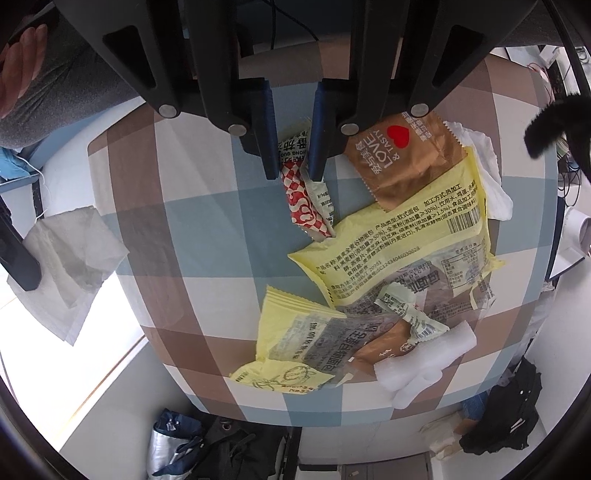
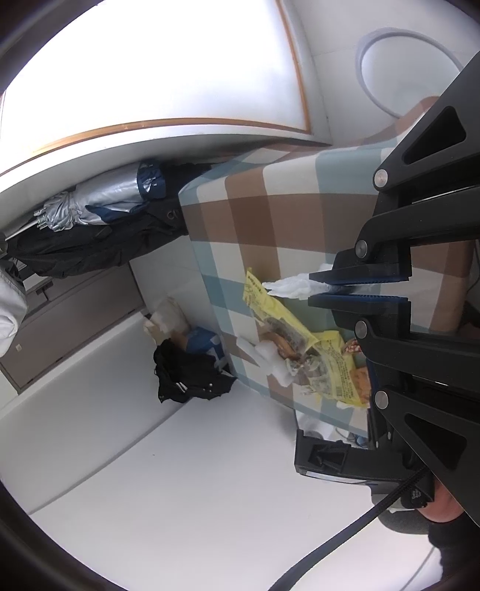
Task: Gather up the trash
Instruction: 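Lift the candy wrapper with the left gripper and carry it over the bin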
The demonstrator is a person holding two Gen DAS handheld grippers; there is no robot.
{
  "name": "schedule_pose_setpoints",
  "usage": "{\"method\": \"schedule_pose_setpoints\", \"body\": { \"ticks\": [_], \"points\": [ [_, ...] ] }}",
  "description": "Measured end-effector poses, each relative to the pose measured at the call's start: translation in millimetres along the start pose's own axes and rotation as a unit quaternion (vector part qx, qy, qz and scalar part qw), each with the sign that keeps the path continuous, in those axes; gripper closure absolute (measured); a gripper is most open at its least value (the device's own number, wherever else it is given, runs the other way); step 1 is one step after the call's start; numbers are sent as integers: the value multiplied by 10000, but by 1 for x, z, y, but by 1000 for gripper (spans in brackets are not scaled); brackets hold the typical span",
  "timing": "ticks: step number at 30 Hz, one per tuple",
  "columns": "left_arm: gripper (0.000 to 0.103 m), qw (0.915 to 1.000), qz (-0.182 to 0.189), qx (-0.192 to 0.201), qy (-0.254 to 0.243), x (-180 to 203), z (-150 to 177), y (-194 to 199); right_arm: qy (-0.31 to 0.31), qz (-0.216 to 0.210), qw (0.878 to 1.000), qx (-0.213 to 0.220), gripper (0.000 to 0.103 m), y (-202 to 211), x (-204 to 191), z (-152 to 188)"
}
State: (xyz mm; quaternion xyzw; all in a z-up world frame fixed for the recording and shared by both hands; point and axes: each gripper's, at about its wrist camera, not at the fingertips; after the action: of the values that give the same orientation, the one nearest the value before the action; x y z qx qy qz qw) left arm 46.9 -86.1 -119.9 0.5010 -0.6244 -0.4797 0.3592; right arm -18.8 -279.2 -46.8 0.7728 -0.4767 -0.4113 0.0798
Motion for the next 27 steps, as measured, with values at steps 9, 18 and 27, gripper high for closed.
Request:
{"method": "schedule_pose_setpoints", "body": {
  "ticks": [9,18,27],
  "points": [
    [93,9999,94,36,-89,1,9,8,57,93,9999,-3,99,2,-4,4],
    [96,9994,324,47,56,-15,19,20,204,102,9997,-1,99,4,-12,9],
    [87,9970,605,-363,311,-24,21,3,222,92,9997,11,99,3,-16,11]
  ]
}}
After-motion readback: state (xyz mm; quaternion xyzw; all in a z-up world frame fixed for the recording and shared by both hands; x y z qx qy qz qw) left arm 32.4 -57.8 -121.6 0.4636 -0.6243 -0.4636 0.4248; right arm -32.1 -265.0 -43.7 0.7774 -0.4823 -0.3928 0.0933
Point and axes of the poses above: each gripper's, at about its wrist camera, not at the fingertips, and y roughly against the way its jaws point, x to its right, z to its underside, and after that the axes turned 11 degrees about -z, right-handed
